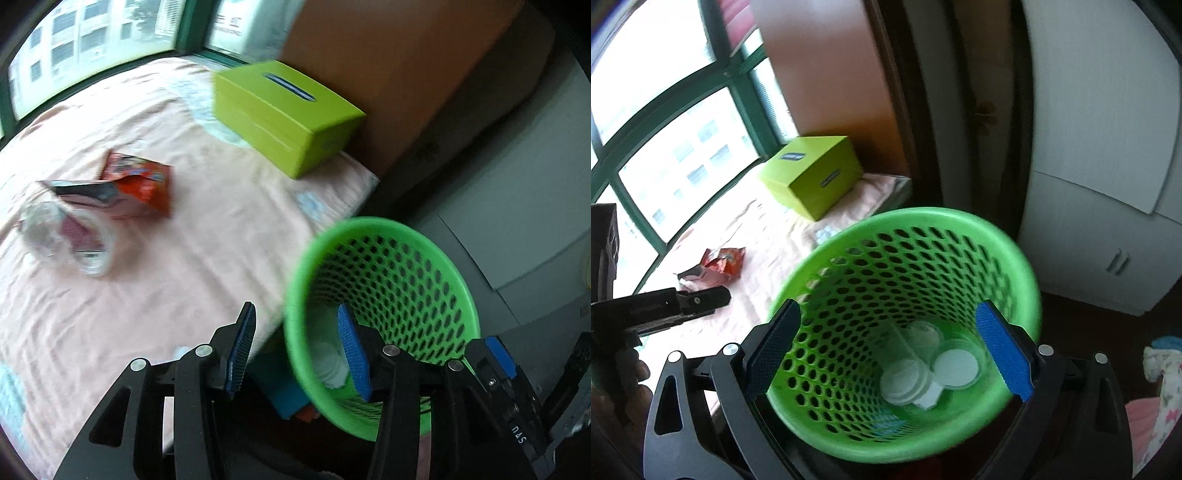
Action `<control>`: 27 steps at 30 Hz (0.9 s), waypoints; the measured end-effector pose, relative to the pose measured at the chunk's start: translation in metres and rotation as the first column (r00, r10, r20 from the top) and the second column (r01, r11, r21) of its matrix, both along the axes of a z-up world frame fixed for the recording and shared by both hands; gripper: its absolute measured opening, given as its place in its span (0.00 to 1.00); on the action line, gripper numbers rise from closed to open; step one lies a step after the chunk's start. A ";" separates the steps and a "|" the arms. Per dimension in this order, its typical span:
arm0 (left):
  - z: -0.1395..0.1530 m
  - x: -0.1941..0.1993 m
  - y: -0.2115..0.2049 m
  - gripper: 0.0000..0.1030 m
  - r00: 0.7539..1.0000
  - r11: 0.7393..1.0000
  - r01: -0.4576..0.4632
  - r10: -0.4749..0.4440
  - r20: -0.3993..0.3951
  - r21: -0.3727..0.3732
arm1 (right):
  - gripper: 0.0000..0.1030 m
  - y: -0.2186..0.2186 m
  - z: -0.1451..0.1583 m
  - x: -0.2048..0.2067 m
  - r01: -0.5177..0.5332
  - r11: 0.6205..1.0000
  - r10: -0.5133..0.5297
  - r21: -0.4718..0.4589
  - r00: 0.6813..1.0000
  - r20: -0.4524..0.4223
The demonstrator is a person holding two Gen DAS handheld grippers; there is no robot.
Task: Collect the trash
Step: 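Move both tools back over the seat toward the clear plastic cup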
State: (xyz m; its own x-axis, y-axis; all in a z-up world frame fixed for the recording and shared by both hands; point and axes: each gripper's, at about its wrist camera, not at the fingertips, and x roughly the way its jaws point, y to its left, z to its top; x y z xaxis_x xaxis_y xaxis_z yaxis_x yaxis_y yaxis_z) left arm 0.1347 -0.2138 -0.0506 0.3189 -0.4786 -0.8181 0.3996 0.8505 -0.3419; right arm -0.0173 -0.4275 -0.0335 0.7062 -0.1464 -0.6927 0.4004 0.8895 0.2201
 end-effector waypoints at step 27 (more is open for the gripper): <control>-0.046 0.120 0.205 0.48 0.821 0.830 -0.557 0.554 -0.139 0.019 | 0.92 0.092 -0.003 0.075 -0.251 0.968 0.251 -0.005 0.968 -0.019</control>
